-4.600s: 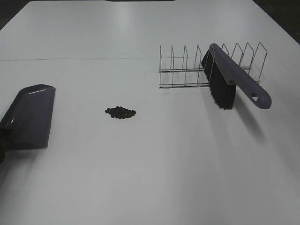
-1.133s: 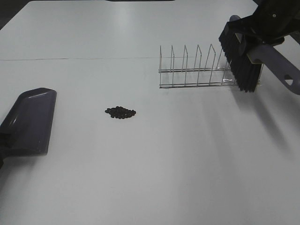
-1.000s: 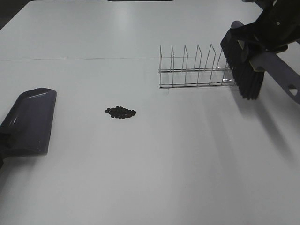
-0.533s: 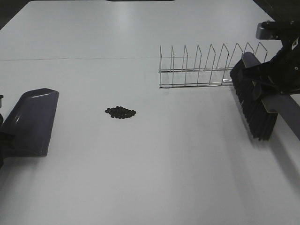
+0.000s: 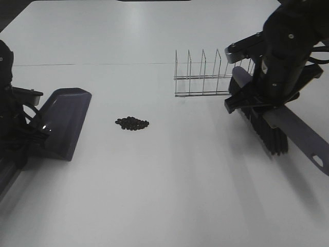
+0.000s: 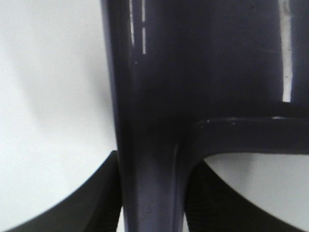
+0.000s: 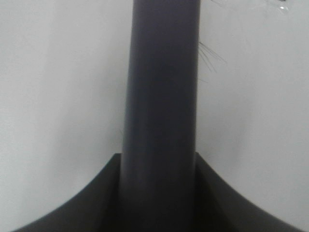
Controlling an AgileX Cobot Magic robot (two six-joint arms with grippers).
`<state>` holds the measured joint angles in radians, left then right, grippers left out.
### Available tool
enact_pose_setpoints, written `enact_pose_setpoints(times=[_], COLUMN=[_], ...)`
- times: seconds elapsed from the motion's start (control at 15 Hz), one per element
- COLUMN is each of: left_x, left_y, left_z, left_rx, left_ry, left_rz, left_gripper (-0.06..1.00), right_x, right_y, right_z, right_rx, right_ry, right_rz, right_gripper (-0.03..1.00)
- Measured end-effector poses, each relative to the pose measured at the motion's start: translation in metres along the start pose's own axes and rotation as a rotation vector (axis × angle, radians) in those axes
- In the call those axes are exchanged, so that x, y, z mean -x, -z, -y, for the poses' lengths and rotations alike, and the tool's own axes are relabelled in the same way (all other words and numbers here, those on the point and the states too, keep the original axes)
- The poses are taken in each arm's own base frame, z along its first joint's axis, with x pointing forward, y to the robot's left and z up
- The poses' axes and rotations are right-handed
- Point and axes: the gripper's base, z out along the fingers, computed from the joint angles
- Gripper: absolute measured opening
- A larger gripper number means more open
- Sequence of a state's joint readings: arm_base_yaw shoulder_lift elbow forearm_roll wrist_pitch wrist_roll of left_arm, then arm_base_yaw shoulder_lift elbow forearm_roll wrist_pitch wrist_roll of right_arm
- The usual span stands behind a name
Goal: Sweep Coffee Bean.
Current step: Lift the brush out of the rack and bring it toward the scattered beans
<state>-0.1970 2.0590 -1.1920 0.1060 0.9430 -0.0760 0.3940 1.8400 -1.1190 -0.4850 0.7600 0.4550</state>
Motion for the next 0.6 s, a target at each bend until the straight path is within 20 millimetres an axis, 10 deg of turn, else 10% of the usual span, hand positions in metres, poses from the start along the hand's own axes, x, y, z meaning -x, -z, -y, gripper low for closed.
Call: enact_pose_setpoints(times=[0.6], left_x=[0.019], left_y=[-0.005], left_z=[0.029], left_rx=[-0.074], left_ry=[-0.084], left_rz=[-0.107], left_gripper=[0.34], right_x=[0.047], right_y=[-0.015], right_z=[-0.114], right_rx=[0.055], right_ry=[0.273], right_rz=[0.057], right_gripper=[0.31])
